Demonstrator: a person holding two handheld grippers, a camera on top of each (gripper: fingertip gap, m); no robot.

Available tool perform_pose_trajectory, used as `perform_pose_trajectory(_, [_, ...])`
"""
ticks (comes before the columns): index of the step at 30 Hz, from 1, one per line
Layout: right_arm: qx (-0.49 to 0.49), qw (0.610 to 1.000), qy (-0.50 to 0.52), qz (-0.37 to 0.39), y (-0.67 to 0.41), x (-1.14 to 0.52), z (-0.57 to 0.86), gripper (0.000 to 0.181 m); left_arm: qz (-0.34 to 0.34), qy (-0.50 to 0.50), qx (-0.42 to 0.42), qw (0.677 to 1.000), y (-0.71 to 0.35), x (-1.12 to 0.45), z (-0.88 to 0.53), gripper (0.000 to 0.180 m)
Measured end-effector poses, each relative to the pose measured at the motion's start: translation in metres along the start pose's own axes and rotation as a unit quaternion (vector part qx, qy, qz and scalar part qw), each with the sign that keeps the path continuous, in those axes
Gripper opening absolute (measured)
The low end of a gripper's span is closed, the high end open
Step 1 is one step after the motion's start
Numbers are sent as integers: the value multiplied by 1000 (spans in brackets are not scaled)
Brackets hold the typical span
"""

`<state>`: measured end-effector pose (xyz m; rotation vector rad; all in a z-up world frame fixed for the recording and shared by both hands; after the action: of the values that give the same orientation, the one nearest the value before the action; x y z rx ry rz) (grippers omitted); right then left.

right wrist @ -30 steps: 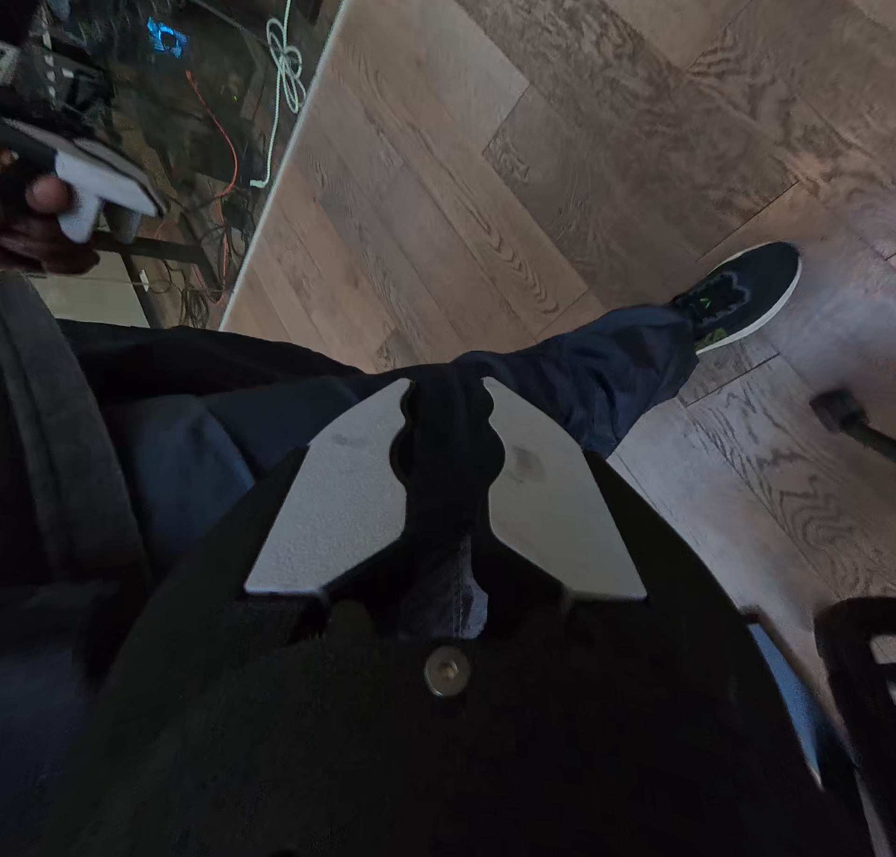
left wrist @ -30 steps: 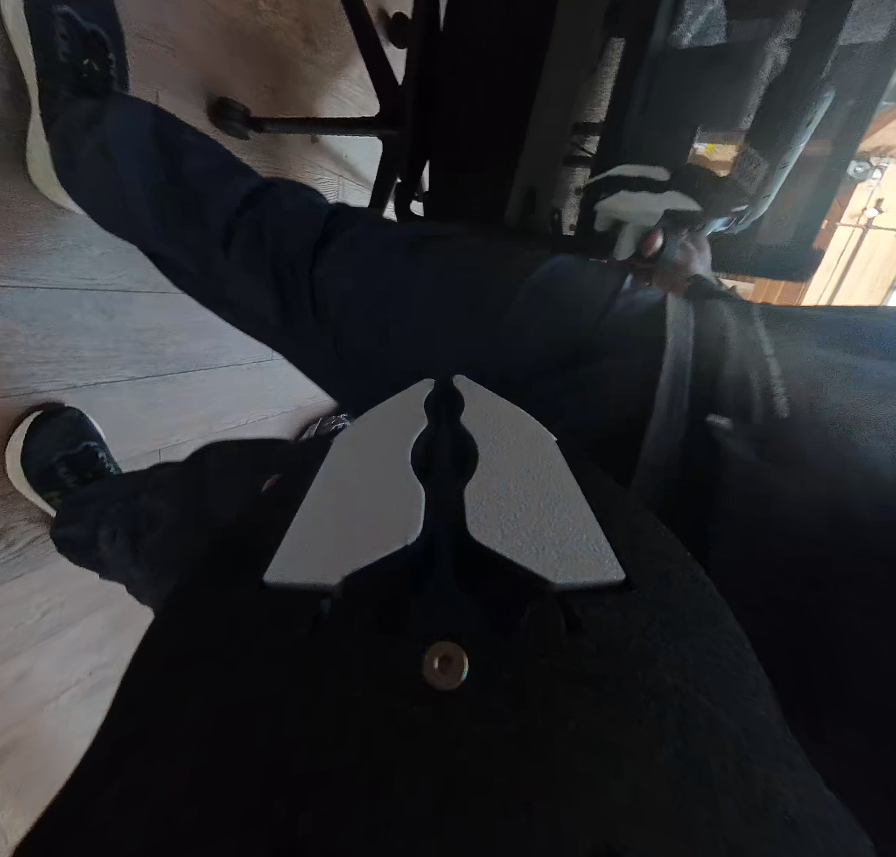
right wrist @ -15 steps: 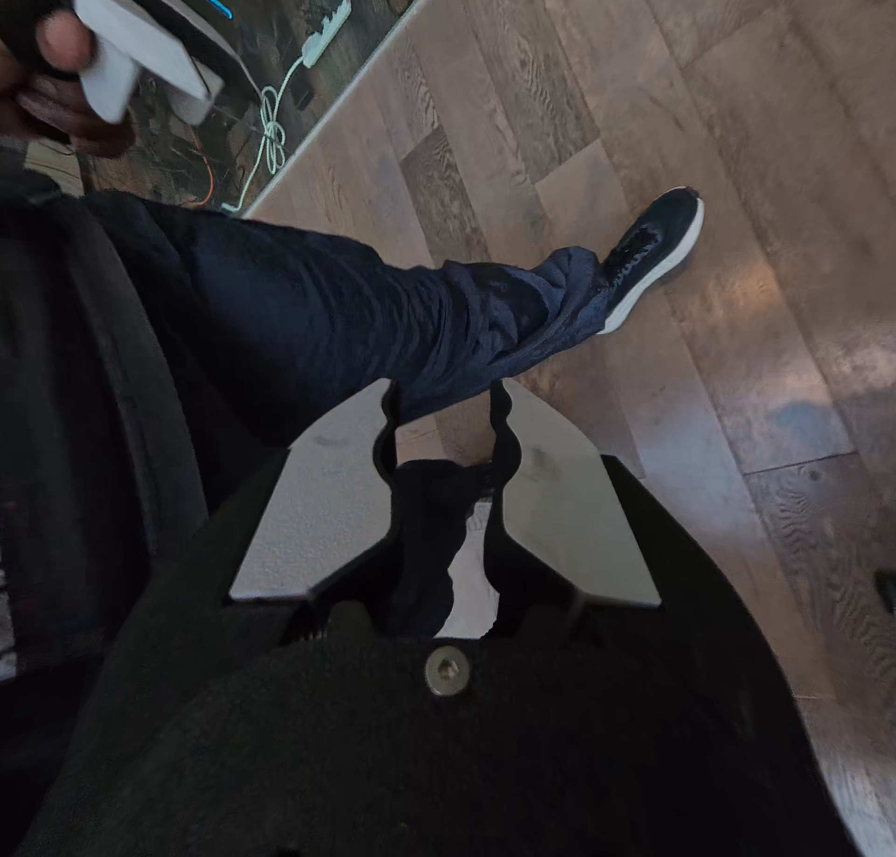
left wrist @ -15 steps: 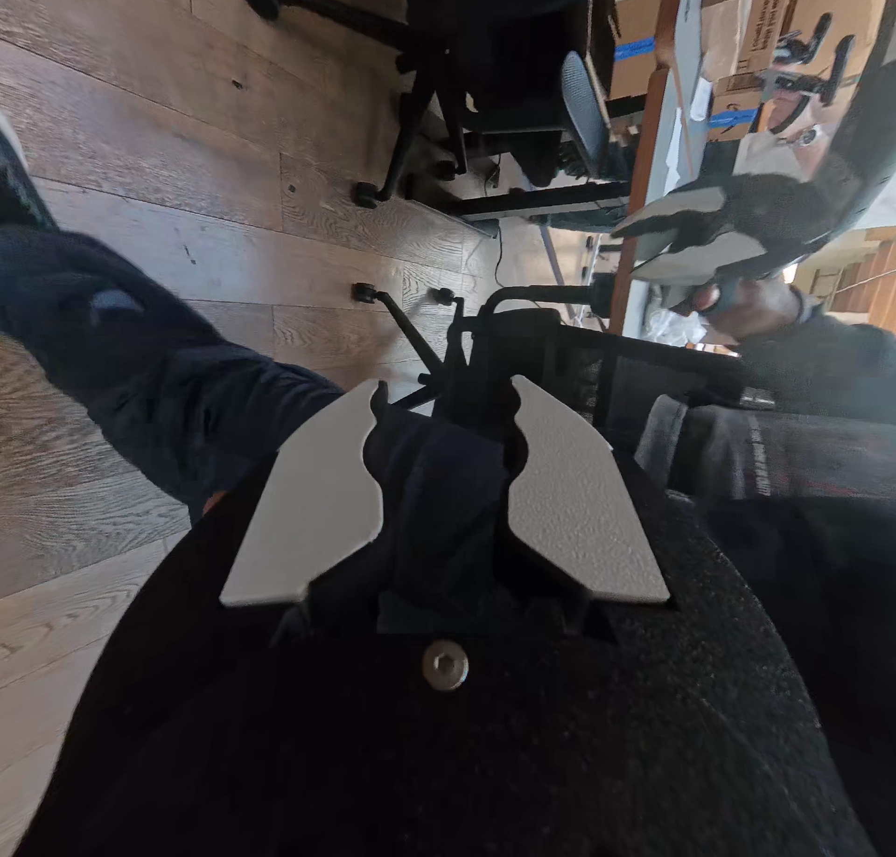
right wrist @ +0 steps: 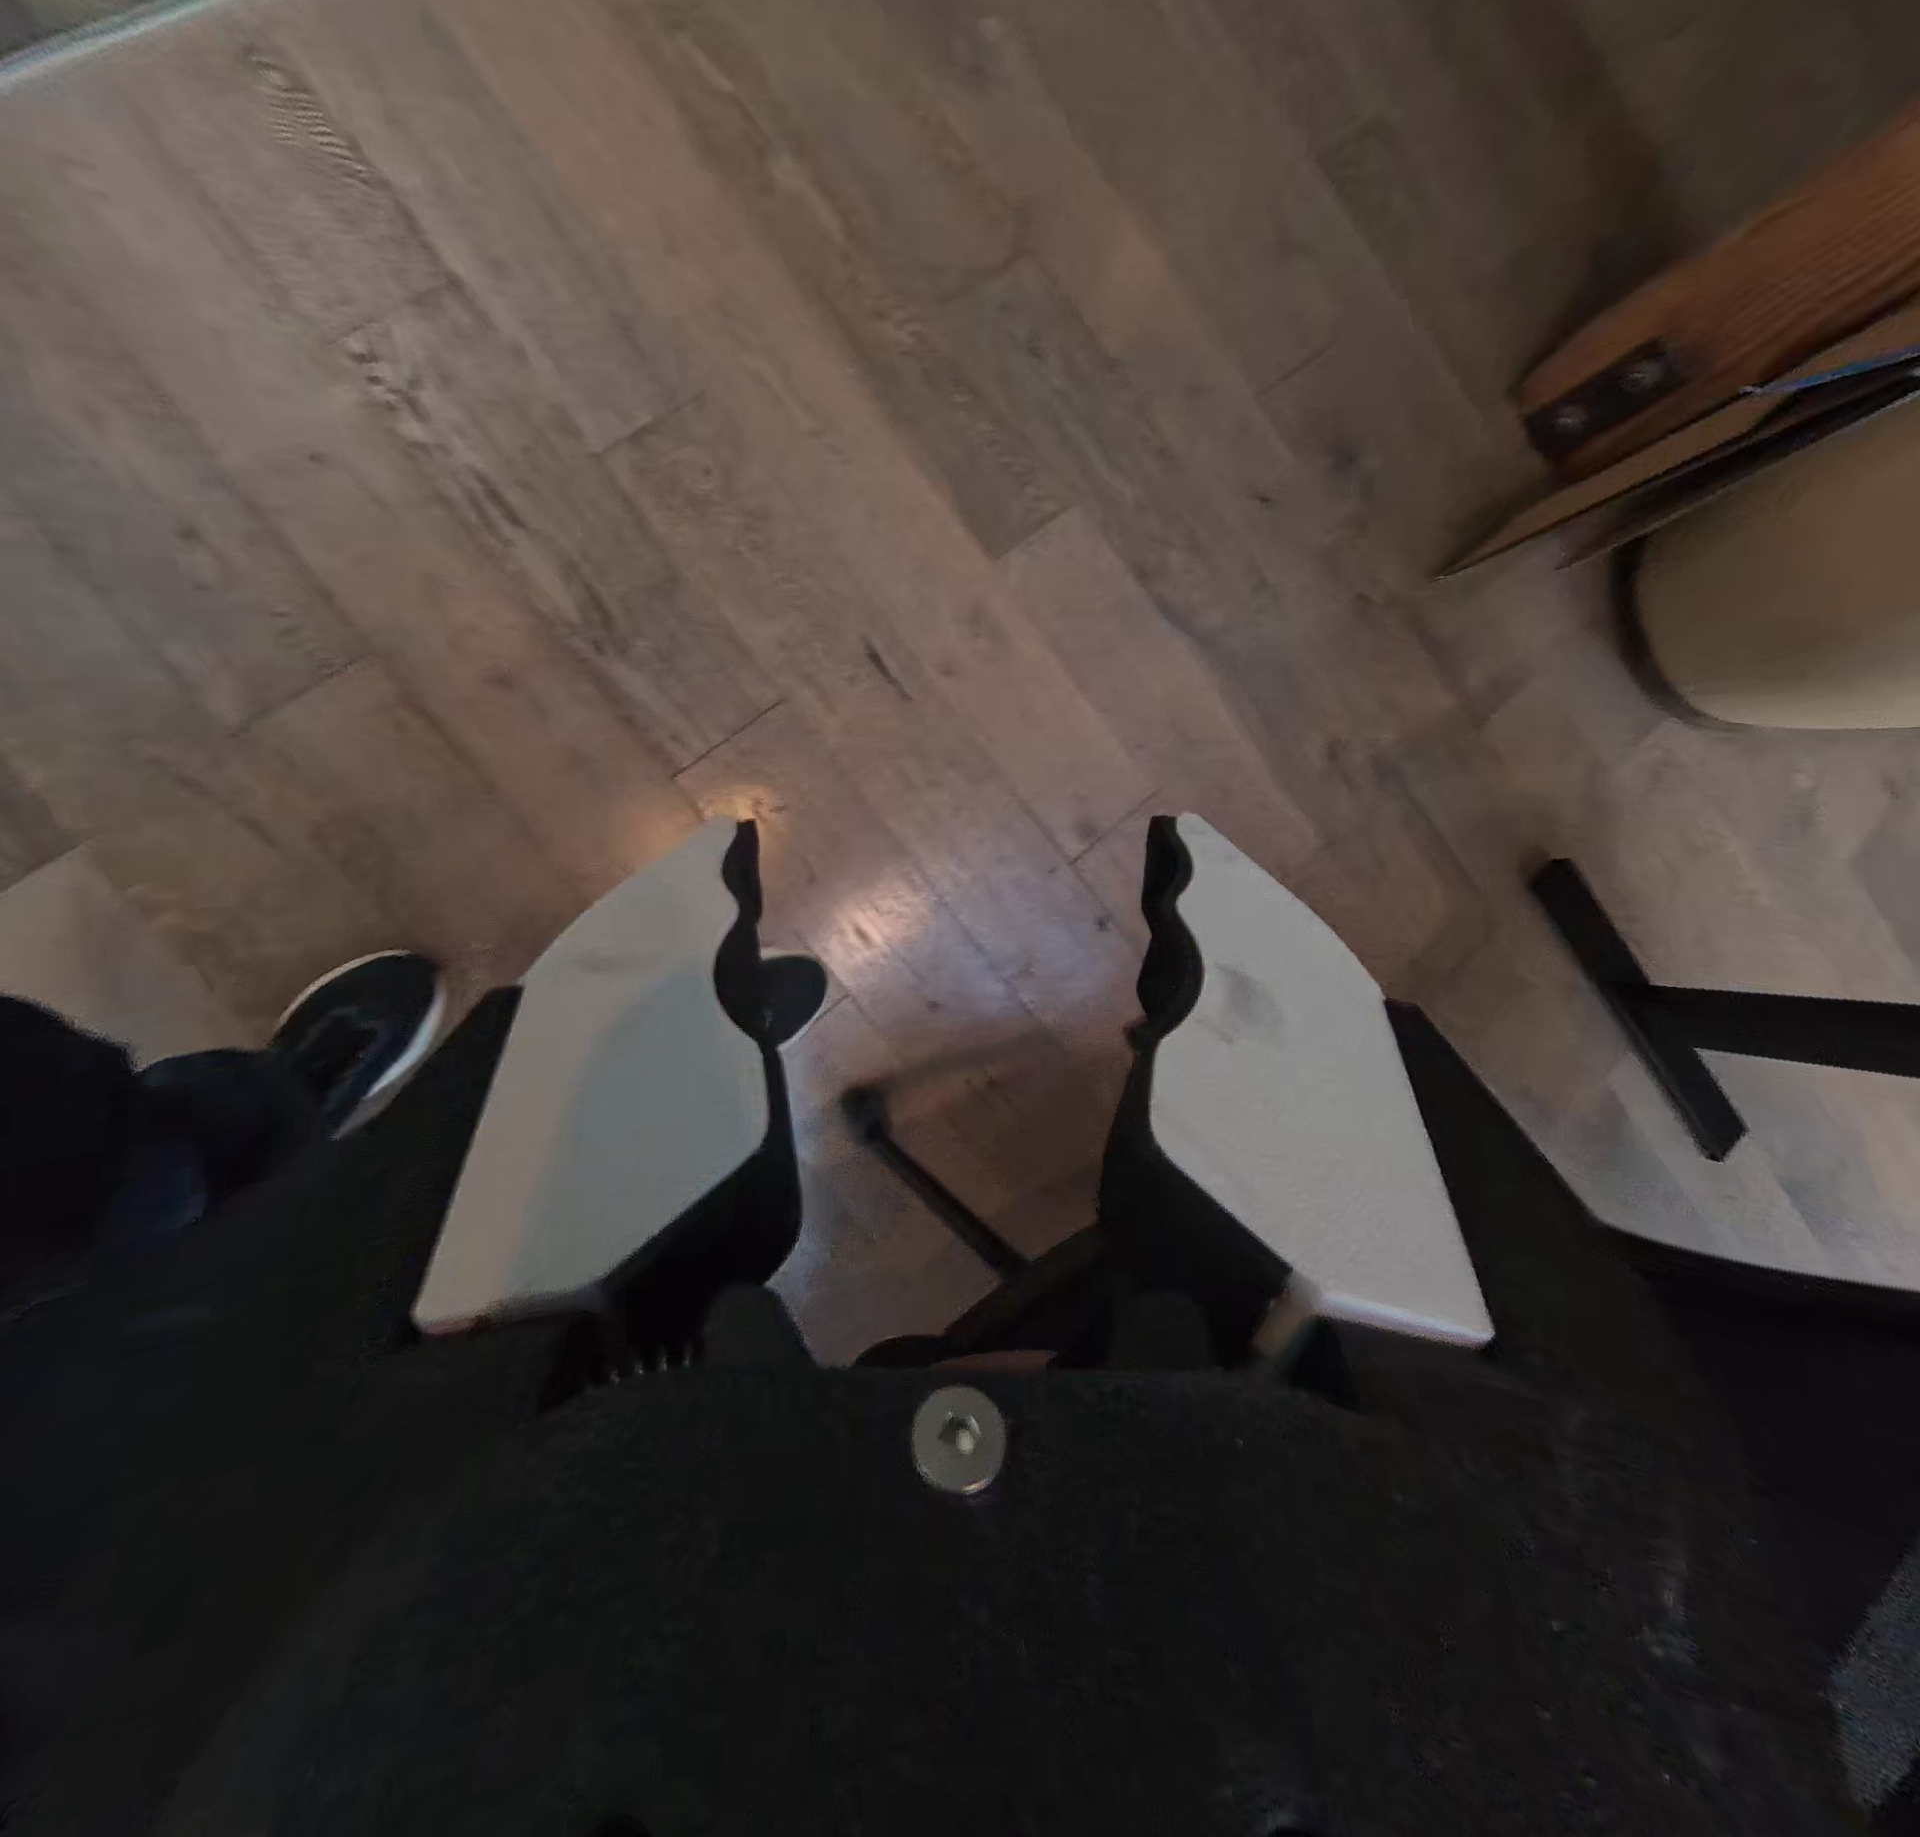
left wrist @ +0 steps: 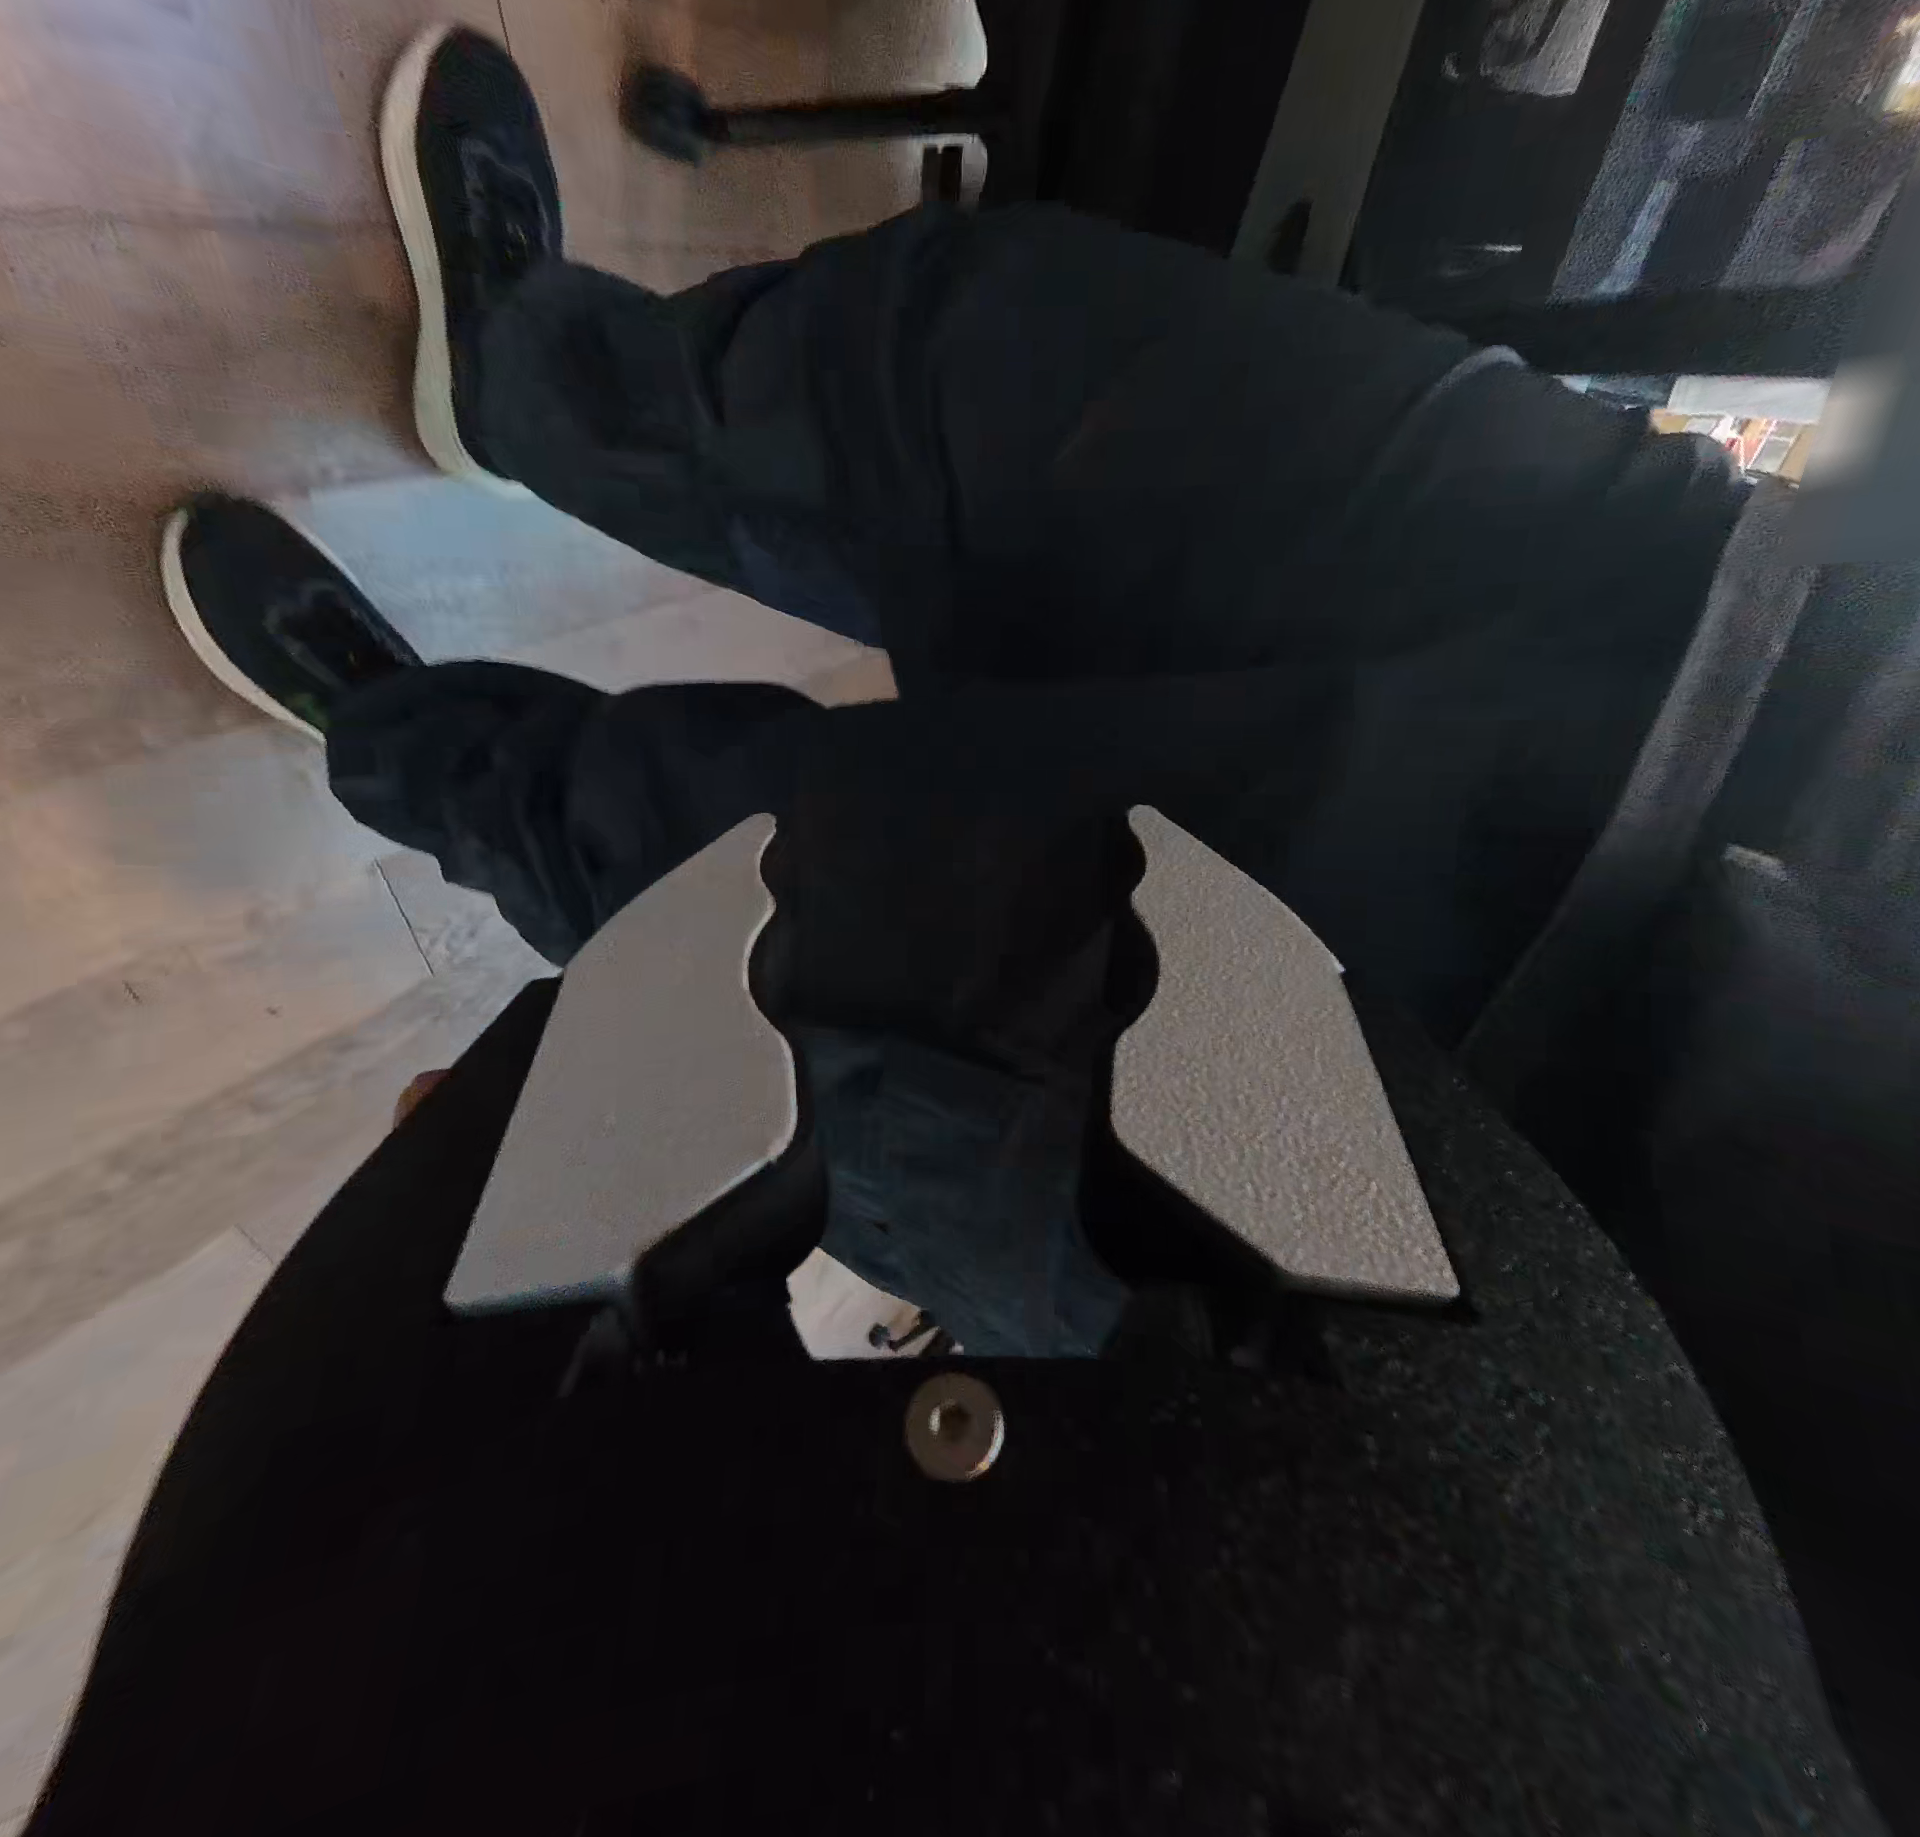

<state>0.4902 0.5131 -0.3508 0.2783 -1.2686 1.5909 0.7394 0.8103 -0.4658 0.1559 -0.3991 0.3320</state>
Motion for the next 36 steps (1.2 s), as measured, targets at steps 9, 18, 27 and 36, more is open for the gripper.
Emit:
perform_pose_trajectory(9, [29, 982, 119, -143, -21, -248, 242, 73, 51, 20, 33, 998, -291, -34, 45, 62])
perform_pose_trajectory(18, [87, 932, 255, -243, -6, -364, 541, 89, 42, 83, -48, 995, -601, -84, 125, 63])
perform_pose_trajectory(27, [66, 908, 287, -298, 11, -431, 651, 92, -104, 94, -80, 987, -887, -135, 143, 62])
perform_pose_trajectory(36, [56, 889, 305, -336, 26, -464, 683, 100, -257, 74, -176, 947, -1088, -189, 240, 61])
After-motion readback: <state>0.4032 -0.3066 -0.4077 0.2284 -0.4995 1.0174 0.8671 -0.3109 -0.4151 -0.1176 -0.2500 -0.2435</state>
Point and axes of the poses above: each gripper's, where its closed fingertips meet, x back along the fingers, y out of its underside, z = x × y across the jaws, the point moved 8 cm from there along x, back along the fingers, and after that the axes turned 14 degrees about y, right-handed, at the moved point
